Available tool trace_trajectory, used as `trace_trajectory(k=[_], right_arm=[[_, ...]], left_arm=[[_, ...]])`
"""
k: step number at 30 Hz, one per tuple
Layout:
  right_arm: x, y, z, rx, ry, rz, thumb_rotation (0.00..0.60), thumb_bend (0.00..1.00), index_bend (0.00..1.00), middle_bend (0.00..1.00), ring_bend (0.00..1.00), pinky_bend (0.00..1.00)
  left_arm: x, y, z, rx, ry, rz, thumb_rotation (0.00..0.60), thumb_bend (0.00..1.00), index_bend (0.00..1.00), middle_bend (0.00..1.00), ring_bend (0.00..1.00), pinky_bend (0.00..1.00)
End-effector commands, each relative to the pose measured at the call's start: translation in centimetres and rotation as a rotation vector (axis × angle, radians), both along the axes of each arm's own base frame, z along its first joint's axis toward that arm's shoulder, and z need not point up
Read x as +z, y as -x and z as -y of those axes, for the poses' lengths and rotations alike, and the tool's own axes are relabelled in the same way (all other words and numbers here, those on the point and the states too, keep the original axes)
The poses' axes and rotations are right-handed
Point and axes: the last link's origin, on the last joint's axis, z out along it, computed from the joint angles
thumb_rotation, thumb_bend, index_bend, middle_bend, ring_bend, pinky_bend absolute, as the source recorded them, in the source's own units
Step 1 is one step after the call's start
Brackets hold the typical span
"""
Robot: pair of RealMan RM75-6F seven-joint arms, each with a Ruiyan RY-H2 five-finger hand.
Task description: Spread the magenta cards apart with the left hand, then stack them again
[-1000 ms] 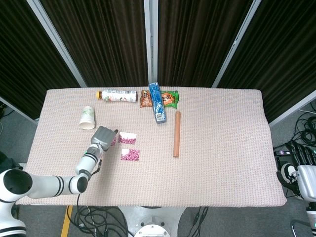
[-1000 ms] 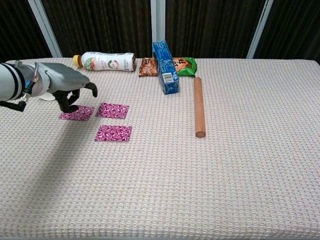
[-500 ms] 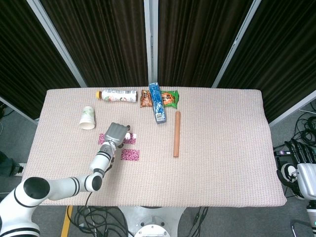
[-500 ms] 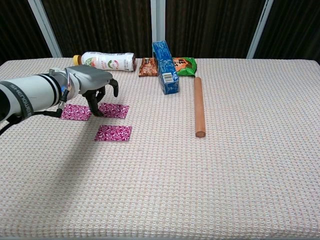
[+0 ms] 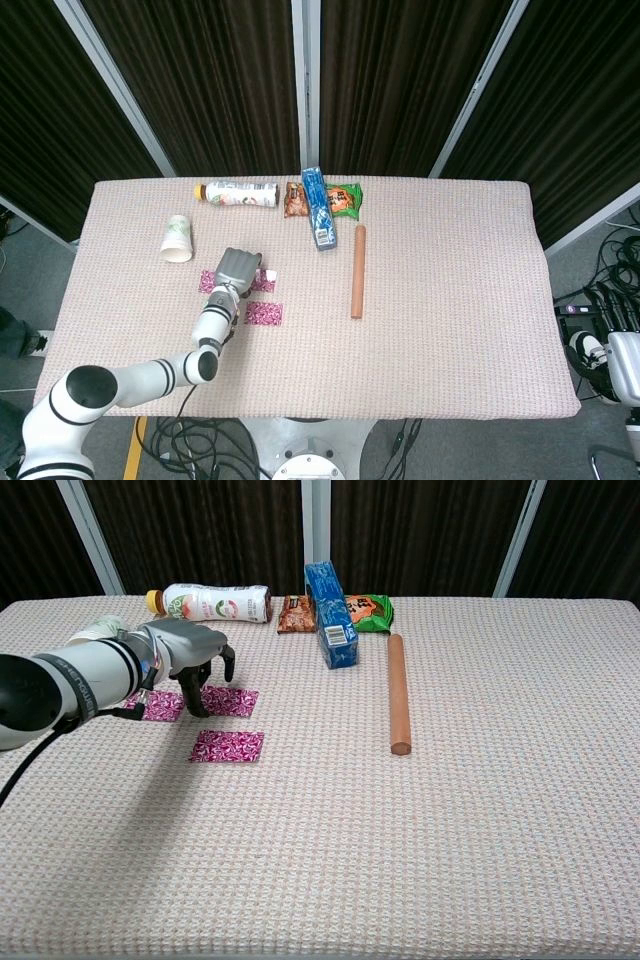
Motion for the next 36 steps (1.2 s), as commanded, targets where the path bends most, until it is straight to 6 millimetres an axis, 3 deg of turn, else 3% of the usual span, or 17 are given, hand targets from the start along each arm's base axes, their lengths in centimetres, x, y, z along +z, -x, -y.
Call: trace_trajectory(k=[1, 15, 26, 36], right_arm=[[0.1, 0.0, 0.0, -0.001, 0.001, -0.001, 0.542, 0.24, 0.04, 0.01, 0.00, 0.00], [0.2, 0.4, 0.0, -0.015, 0.007, -0.002, 0.541, 0.24, 0.04, 0.01, 0.00, 0.00], [0.2, 0.6, 0.0, -0.024, 0.005, -0.002, 0.548, 0.24, 0.04, 0.01, 0.00, 0.00], [0.1, 0.5, 0.1, -0.016, 0.004, 0.002, 0.540, 0.24, 0.04, 0.01, 0.00, 0.00]], left_arm=[[-0.3, -0.3, 0.0, 0.001, 0.005, -0.001, 0.600, 0.25, 0.38, 0.83, 0.84, 0.92], [-0.9, -0.5, -0.2, 0.015, 0.003, -0.031, 0.600, 0.26, 0.39, 0.83, 0.84, 0.92], [-1.2, -0.7, -0.1, 0.017, -0.005, -0.033, 0.600, 0.27, 0.48, 0.83, 0.84, 0.92], [0.7, -1.7, 0.5, 0.047, -0.037, 0.024, 0.600, 0.28, 0.48, 0.83, 0.84, 0.92]])
